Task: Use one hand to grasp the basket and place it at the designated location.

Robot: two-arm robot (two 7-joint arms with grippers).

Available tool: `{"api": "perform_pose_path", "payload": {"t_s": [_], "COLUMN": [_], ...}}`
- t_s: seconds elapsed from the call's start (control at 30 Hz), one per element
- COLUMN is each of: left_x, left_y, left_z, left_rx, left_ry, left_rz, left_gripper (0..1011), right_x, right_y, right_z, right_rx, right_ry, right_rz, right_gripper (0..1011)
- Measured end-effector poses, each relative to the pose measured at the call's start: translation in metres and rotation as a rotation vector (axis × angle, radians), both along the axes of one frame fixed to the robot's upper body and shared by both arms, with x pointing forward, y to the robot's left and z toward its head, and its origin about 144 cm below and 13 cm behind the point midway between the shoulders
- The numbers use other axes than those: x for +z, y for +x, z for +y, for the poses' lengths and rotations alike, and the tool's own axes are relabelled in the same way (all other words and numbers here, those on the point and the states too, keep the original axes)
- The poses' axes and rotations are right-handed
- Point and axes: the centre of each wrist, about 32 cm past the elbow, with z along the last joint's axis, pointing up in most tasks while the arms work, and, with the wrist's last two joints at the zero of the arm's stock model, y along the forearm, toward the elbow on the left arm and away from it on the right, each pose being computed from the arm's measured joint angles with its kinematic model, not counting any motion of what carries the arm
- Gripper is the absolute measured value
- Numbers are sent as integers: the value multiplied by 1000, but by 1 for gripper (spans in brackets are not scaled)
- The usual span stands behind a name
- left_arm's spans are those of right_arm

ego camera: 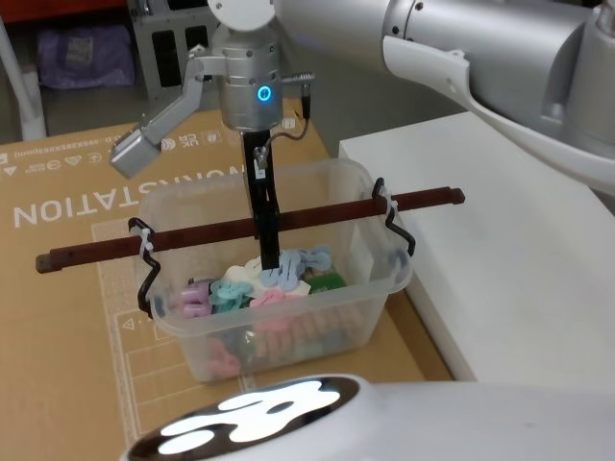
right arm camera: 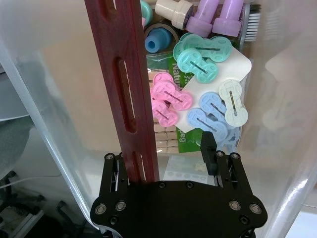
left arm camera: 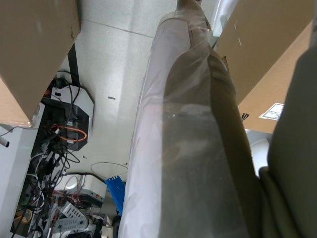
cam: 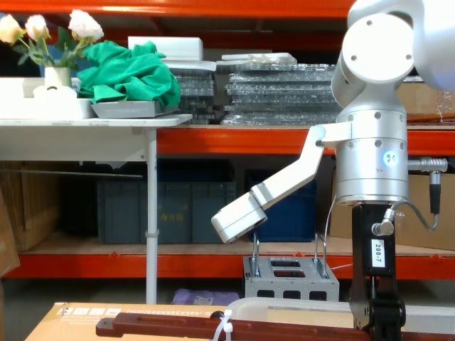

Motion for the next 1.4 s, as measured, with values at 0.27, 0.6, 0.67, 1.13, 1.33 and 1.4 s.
{"api": "perform_pose_path", "payload": {"t_s": [0.27, 0.6, 0.67, 1.13, 1.33, 1.4], "left_x": [0, 0, 0, 0, 0, 0], "left_y": [0, 0, 0, 0, 0, 0], "left_z": [0, 0, 0, 0, 0, 0], "left_rx": [0, 0, 0, 0, 0, 0], "left_ry": [0, 0, 0, 0, 0, 0], "left_rz": [0, 0, 0, 0, 0, 0], "left_gripper": [0, 0, 0, 0, 0, 0], "right_x": [0, 0, 0, 1, 5, 6], "right_y": [0, 0, 0, -4, -9, -10], "right_z": [0, 0, 0, -4, -6, -6], "right_rx": [2, 2, 2, 12, 22, 24], "right_ry": [0, 0, 1, 22, 25, 24], "right_rz": [-2, -2, -2, -18, -35, -37], "right_gripper": [791, 1000, 1000, 1000, 1000, 1000]}}
